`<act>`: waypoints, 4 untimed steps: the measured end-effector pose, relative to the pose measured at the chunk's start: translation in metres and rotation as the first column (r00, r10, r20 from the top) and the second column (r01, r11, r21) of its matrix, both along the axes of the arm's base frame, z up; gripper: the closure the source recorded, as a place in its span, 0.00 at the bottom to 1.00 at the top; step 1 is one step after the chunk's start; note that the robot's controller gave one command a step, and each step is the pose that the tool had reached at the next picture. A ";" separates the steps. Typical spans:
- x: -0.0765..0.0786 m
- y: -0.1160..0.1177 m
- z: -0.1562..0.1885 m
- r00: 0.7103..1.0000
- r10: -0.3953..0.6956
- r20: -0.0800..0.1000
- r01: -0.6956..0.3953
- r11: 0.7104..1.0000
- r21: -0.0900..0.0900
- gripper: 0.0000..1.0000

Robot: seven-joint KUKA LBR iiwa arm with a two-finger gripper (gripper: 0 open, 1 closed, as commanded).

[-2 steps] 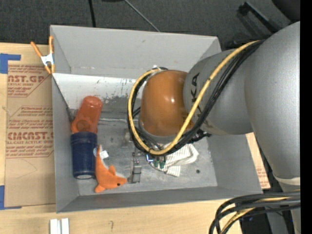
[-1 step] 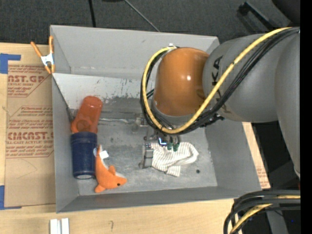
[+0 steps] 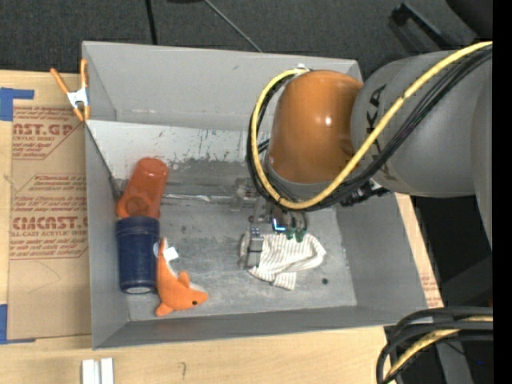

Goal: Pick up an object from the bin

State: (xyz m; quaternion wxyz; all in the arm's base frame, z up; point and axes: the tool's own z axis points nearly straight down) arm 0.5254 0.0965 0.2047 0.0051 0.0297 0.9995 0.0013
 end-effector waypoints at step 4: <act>0.000 -0.086 -0.122 0.998 0.055 -0.005 -0.055 0.998 -0.002 0.00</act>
Offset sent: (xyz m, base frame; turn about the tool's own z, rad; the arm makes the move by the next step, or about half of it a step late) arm -0.0166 -0.0280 -0.0795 -0.1732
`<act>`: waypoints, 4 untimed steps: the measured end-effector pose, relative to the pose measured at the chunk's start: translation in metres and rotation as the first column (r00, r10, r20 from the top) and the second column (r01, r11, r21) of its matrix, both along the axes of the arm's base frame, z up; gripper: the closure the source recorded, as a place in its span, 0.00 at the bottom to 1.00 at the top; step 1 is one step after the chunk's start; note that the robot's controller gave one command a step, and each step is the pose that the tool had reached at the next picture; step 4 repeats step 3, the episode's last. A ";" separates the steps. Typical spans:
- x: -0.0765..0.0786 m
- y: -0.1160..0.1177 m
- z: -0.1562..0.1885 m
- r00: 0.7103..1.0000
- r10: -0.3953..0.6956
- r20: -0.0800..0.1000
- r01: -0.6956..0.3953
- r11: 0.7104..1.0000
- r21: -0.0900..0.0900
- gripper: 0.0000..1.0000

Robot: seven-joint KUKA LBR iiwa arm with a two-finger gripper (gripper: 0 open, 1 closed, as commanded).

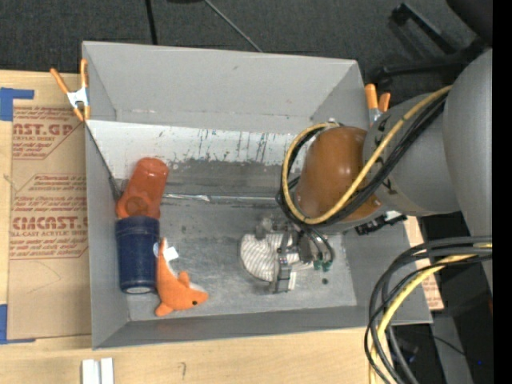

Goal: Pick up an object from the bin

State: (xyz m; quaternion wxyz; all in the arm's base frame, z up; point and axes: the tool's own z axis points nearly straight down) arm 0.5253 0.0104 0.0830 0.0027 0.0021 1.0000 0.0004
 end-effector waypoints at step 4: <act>0.016 -0.003 0.146 0.996 -0.091 0.000 0.091 0.996 0.001 1.00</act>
Offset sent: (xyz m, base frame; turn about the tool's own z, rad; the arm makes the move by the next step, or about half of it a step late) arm 0.0000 0.0000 0.0000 0.0000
